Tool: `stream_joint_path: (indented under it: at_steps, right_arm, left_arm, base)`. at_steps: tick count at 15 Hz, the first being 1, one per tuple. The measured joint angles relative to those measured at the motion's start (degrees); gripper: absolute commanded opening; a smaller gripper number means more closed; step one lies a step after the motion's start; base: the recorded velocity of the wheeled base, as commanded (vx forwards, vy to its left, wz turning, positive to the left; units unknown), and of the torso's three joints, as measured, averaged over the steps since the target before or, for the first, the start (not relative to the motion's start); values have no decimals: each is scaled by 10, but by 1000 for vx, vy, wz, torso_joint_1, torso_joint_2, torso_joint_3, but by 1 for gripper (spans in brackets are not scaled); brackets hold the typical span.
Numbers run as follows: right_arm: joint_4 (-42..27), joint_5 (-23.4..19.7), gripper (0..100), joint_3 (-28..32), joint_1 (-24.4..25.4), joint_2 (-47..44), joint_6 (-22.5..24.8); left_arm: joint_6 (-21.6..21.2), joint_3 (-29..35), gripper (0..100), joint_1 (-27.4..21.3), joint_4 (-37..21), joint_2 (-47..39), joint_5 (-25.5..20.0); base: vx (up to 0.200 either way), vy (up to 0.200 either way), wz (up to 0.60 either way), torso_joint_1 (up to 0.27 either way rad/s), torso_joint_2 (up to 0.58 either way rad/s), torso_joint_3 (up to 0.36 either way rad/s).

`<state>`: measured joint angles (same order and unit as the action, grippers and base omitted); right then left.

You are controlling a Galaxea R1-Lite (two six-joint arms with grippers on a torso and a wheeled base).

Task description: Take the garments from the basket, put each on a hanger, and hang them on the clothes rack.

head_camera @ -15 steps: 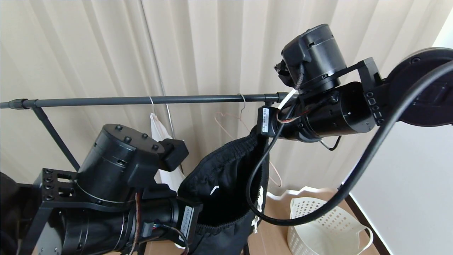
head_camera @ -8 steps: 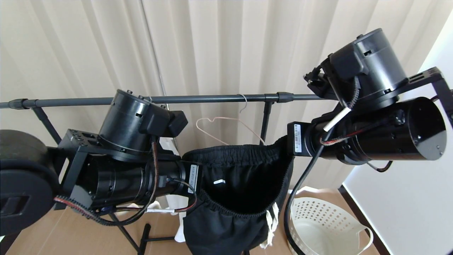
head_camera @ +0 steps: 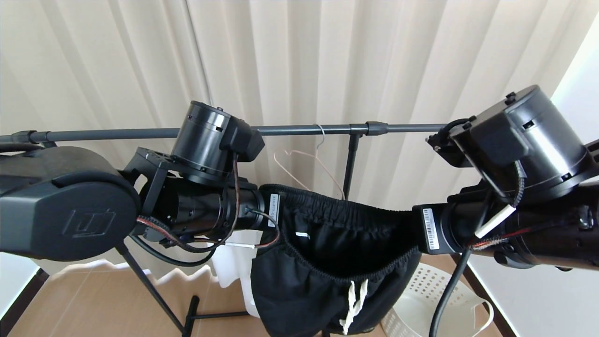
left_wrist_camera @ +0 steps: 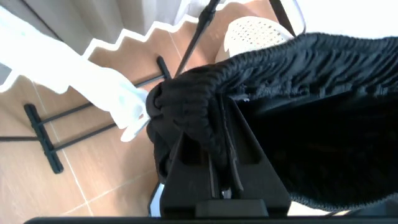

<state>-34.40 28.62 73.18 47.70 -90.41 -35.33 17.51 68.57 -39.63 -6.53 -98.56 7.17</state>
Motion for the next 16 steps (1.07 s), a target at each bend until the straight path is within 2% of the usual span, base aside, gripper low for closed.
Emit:
stream_joint_path:
  at_steps: [3, 6, 10, 16]
  right_arm:
    - [-37, 3, 0, -16, 18, 2, 0]
    - [-38, 2, 0, -52, 24, 4, 13]
    - [-37, 1, 0, -95, 25, 13, 23]
    - [-36, -3, 0, -123, 24, 39, 54]
  left_arm:
    - [-12, 40, 0, -11, 0, -10, 0]
    - [-27, 64, 0, -45, -1, -12, -1]
    - [-34, 74, 0, -86, -1, -12, -1]
    - [-32, 69, 0, -94, 0, -11, 1]
  base:
    - [0, 0, 0, 0, 0, 0]
    - [0, 0, 0, 0, 0, 0]
    - [0, 0, 0, 0, 0, 0]
    - [0, 0, 0, 0, 0, 0]
